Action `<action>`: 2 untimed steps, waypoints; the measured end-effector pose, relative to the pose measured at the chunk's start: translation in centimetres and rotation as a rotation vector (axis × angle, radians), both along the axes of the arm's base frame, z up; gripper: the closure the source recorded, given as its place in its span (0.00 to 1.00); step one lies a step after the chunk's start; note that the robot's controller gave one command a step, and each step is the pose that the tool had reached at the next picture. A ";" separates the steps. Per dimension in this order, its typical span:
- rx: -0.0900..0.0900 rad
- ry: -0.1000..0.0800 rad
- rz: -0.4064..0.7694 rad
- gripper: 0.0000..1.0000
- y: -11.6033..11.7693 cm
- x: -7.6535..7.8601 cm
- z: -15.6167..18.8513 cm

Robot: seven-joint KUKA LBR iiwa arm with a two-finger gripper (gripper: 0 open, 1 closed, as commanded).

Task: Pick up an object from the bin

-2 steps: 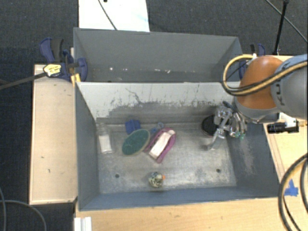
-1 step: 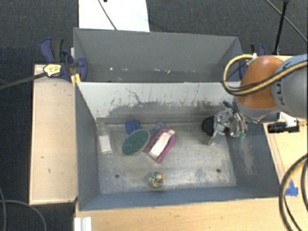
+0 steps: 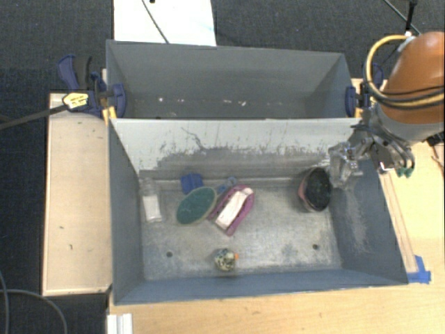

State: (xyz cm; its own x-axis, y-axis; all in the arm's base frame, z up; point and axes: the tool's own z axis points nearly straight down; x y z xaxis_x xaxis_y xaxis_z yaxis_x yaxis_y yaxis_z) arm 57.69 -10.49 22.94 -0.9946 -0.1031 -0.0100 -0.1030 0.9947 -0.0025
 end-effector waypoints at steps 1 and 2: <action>0.001 0.006 -0.001 0.00 0.0 -0.1 -0.3; 0.006 -0.008 -0.206 0.00 1.0 -0.4 -15.7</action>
Offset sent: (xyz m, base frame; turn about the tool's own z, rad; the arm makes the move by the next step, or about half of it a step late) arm 0.0000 0.0000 0.0000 0.0000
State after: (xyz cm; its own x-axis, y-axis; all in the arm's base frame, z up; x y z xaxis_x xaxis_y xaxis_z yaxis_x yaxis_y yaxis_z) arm 57.26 -9.53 7.28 -0.9945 0.1028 -0.0183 0.1027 0.9947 0.0035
